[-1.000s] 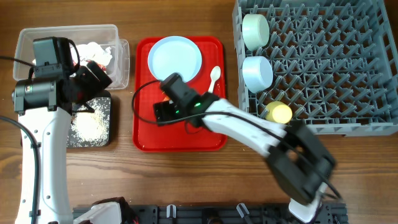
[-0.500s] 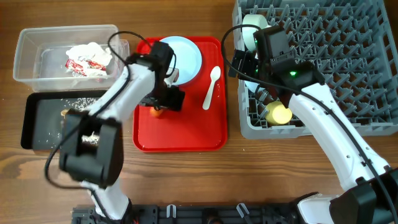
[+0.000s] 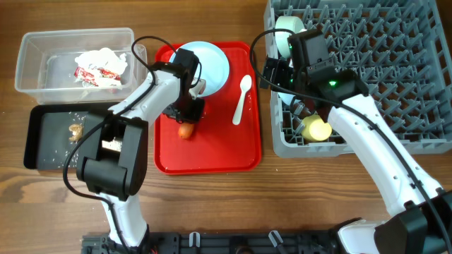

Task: Sort waste into correct bins and load items into the dishwasher rack
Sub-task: 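Grasp the carrot with the left gripper and drop it on the black tray, then lift the light-blue plate with the right gripper and stand it in the rack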

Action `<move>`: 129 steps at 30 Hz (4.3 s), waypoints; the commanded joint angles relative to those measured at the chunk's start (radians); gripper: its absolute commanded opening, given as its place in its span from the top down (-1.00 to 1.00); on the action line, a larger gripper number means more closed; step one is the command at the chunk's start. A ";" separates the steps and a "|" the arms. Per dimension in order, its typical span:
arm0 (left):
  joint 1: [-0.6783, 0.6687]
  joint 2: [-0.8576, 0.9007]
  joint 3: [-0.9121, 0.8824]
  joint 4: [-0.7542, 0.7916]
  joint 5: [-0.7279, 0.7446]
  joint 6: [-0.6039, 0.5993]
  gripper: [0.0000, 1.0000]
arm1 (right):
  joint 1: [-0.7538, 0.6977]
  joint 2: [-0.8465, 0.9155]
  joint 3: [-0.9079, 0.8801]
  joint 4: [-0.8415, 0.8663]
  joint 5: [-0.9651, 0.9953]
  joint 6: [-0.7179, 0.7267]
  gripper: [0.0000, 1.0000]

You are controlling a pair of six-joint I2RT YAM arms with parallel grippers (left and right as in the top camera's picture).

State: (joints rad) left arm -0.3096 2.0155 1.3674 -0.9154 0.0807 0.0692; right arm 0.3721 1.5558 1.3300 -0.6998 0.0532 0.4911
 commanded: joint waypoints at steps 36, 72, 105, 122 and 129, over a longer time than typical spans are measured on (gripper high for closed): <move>0.562 -0.296 -0.091 0.031 -0.272 -0.748 0.12 | 0.001 0.011 -0.010 -0.002 0.032 -0.072 -1.00; 0.215 -0.502 0.007 -0.017 0.023 -0.341 -1.00 | 0.131 0.666 0.041 0.663 -0.097 0.296 0.78; 0.215 -0.502 0.007 -0.017 0.023 -0.341 -1.00 | -0.118 0.211 0.033 0.488 1.089 -0.858 0.91; 0.215 -0.502 0.007 -0.017 0.023 -0.341 -1.00 | 0.139 0.043 0.033 0.296 0.605 -0.389 -1.00; 0.215 -0.502 0.007 -0.017 0.023 -0.341 -1.00 | 0.214 0.151 0.031 0.164 -0.121 -0.016 -1.00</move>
State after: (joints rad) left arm -0.0956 1.5295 1.3602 -0.9356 0.0959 -0.2893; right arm 0.5892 1.6379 1.3674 -0.5354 0.3202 0.3241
